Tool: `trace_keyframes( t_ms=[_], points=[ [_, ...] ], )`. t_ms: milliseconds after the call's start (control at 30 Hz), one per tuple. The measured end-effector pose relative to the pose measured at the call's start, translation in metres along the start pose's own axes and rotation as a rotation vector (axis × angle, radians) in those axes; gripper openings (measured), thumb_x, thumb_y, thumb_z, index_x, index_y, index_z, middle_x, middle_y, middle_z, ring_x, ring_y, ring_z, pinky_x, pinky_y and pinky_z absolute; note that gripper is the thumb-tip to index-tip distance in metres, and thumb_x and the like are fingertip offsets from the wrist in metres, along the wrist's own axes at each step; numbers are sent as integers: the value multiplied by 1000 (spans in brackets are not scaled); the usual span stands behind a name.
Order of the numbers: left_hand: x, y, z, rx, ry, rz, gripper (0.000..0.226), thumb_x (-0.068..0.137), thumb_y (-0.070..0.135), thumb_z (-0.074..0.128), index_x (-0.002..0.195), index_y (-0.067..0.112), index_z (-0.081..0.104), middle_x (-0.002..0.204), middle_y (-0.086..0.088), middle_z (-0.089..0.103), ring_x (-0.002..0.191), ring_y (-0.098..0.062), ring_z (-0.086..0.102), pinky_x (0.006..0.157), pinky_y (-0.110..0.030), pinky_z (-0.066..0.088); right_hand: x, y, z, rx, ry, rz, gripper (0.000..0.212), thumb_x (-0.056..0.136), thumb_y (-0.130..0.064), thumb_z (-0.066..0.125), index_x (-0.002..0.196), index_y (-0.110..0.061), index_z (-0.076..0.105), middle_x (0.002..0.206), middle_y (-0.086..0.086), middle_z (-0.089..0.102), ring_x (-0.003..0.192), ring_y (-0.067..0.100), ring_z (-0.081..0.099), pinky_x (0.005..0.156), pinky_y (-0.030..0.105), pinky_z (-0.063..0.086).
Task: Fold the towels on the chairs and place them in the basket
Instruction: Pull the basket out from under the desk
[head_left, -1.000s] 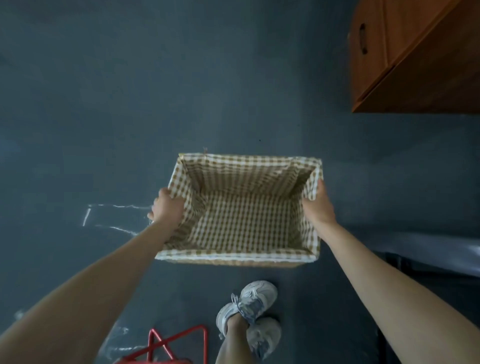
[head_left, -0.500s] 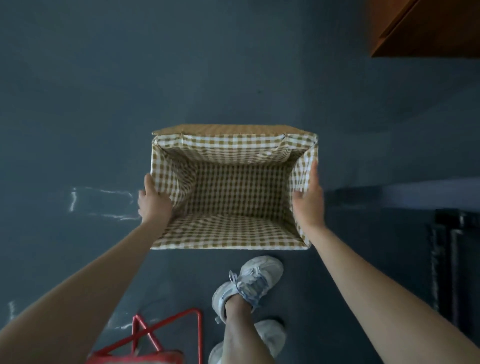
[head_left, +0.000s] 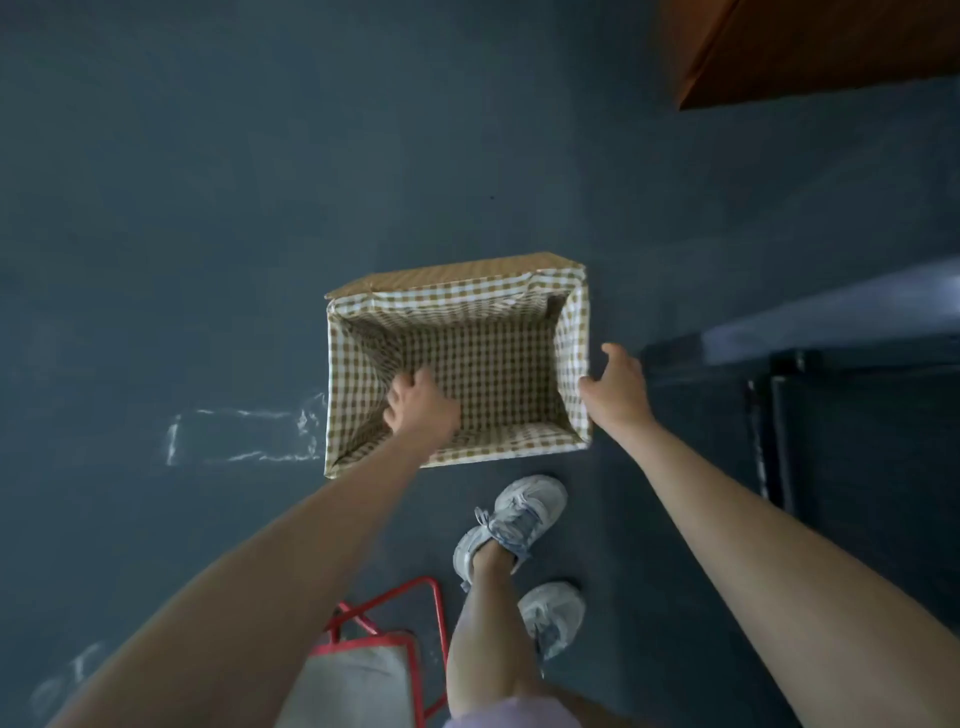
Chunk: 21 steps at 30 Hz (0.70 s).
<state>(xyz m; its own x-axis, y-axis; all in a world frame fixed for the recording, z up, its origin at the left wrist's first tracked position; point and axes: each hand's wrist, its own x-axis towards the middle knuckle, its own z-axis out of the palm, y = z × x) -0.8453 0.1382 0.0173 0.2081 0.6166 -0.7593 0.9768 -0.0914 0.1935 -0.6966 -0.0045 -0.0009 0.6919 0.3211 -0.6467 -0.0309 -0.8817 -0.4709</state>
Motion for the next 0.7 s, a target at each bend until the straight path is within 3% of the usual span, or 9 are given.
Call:
trace_keyframes(
  t_ms=[200, 367, 533, 700],
  points=[
    [-122, 119, -6, 135, -72, 347, 49, 88, 12, 47, 136, 15, 41, 144, -11, 29, 134, -30, 25, 110, -43, 22, -88, 0, -101, -70, 67, -88, 48, 93, -13, 50, 140, -8, 38, 141, 15, 39, 132, 30, 35, 110, 39, 31],
    [-227, 206, 4, 411, -1, 816, 42, 90, 13, 45, 132, 15, 47, 140, -7, 38, 134, -27, 29, 110, -39, 20, -168, 31, -190, -163, 246, -107, 44, 94, -15, 50, 137, -10, 44, 137, 12, 46, 129, 28, 38, 103, 37, 34],
    [-314, 265, 63, 744, 14, 1296, 39, 91, 13, 46, 130, 17, 47, 136, -4, 43, 132, -22, 31, 110, -38, 21, -238, 112, -251, -74, 481, 140, 43, 92, -13, 52, 135, -10, 47, 133, 12, 51, 125, 30, 44, 102, 37, 35],
    [-391, 283, 153, 1010, -128, 1596, 40, 92, 15, 47, 132, 14, 46, 138, -7, 41, 134, -25, 29, 113, -43, 16, -314, 218, -269, 71, 613, 526, 44, 85, -7, 54, 129, -7, 52, 124, 17, 56, 118, 35, 49, 98, 40, 36]
  ],
)
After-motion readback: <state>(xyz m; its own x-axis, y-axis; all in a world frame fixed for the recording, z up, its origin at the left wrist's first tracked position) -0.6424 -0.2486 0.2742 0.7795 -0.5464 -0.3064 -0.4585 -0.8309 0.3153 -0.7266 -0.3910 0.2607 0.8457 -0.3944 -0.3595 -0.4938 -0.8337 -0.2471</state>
